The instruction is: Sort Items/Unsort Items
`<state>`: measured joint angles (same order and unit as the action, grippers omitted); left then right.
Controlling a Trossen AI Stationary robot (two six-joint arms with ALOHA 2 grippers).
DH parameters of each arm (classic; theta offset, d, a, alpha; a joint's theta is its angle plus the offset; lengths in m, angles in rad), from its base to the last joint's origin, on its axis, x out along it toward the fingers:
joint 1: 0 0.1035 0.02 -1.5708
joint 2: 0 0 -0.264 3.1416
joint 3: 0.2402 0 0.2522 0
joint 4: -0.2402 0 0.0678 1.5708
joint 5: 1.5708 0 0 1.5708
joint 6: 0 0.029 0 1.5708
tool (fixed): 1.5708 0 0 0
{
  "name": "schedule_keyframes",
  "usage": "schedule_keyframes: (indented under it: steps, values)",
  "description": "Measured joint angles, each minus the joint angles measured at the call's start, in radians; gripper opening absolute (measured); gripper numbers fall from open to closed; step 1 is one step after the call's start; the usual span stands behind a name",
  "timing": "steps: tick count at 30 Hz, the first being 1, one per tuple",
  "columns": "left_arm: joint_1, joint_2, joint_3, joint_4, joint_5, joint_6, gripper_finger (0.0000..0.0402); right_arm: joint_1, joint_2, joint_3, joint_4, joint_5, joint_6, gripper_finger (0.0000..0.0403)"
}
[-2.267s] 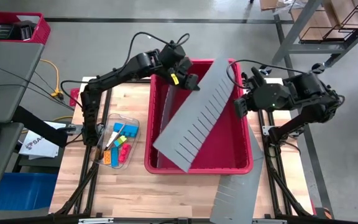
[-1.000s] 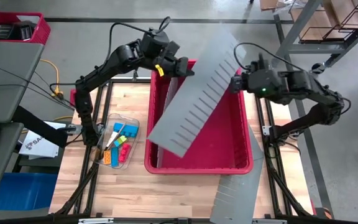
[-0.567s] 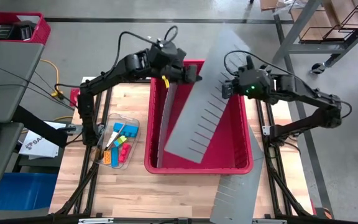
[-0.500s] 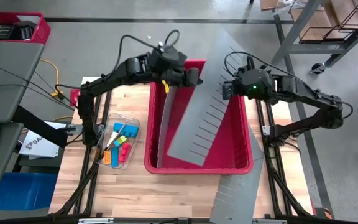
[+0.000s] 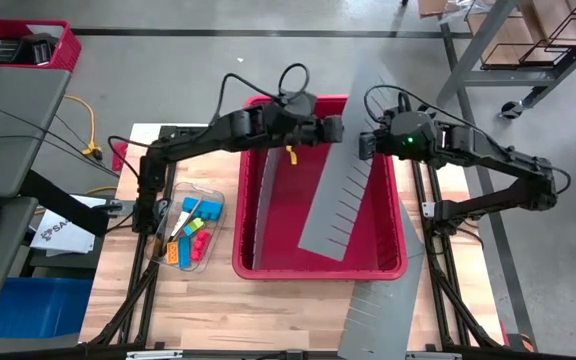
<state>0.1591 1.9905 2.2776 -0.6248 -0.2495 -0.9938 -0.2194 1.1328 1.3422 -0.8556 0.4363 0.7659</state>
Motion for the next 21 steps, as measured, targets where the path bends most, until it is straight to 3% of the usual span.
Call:
schedule_keyframes:
  steps: [6,21]
  values:
    - [-0.027,0.028,0.0,0.051,-0.141,-0.013,0.0,-0.053,0.004,0.0,0.006,-0.068,0.012,0.0]
    - [-0.1,0.029,-0.001,0.12,-0.245,0.022,0.0001,-0.178,0.056,0.003,0.081,-0.261,-0.047,0.0]
